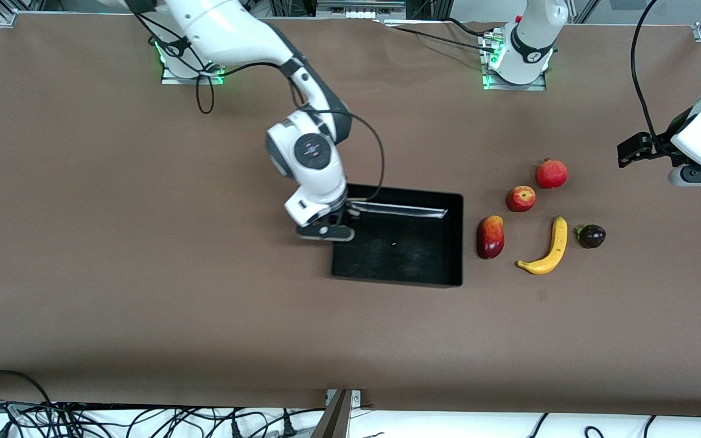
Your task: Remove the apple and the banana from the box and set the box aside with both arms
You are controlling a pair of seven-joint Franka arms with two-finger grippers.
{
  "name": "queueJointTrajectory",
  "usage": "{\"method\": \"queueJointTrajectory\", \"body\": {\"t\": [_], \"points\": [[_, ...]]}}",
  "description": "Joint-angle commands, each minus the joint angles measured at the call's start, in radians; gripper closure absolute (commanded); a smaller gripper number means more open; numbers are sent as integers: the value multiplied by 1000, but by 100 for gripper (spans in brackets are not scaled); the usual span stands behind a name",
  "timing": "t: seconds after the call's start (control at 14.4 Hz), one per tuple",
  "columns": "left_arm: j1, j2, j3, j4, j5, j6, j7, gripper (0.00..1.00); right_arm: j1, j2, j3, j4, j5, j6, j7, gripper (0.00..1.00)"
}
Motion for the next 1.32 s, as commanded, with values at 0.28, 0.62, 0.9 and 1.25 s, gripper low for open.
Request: {"method": "queueJointTrajectory", "body": {"t": [0.28,0.62,0.9,1.25], "points": [[-2,15,0,28,-8,-13,13,0,-309,-215,1,-67,22,-293,-510,100],[-2,21,0,40,-8,-14,15,0,-573,-263,-7,-239,23,-251,-860,100],[-2,24,0,43,-8,-14,11,0,-708,-258,-8,-350,78,-88,-1043,100],[-2,26,0,46,-8,-16,12,0,-764,-263,-30,-458,78,24,-1089,100]]}}
